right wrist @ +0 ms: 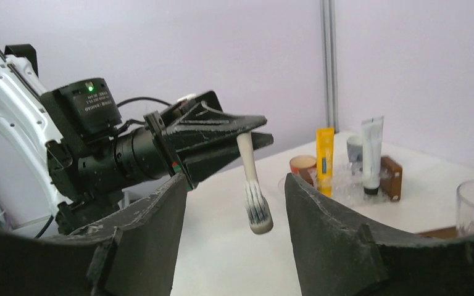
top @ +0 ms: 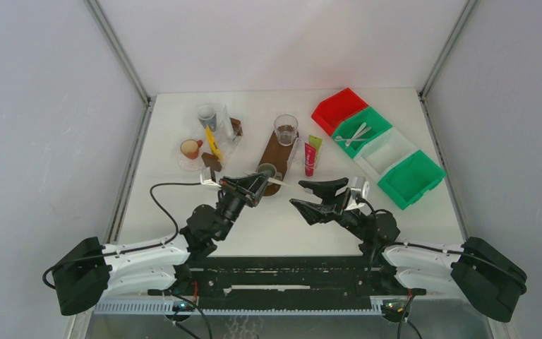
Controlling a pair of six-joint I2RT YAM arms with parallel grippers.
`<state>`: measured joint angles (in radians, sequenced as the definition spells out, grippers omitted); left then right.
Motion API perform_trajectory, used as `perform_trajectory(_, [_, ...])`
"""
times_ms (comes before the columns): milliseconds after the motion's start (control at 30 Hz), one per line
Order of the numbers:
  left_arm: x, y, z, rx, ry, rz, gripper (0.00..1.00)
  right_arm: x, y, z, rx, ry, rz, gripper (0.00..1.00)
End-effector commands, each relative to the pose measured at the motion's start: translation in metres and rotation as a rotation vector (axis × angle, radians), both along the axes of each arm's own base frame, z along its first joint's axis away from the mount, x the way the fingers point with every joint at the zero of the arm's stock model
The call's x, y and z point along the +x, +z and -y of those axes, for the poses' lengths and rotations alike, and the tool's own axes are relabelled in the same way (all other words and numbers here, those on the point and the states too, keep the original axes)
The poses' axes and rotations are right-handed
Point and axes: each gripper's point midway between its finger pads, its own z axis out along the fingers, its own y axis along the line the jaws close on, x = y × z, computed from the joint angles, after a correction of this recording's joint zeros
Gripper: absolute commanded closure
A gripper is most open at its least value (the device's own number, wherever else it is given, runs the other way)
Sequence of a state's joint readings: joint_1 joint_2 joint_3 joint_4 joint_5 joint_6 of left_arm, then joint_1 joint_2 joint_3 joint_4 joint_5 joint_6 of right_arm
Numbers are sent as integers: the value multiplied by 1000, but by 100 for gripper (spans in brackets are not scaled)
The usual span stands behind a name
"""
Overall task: Prepare toiletry sets of a toothbrush and toothpaste on the tray
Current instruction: Pick up the toothbrush from the storage box.
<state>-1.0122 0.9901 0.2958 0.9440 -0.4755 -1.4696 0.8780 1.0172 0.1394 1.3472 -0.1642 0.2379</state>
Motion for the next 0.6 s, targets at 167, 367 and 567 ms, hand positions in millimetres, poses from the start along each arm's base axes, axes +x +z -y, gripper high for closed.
perform_trajectory(167, [-4,35,3,-95,-24,34,100,-7,41,1,39,-17,171,46])
perform_trajectory(367, [-5,36,4,-102,-34,34,100,-4,36,-6,-4,-9,157,58])
perform_trajectory(567, [-6,38,4,-107,-42,40,100,1,30,-6,-25,-29,138,54])
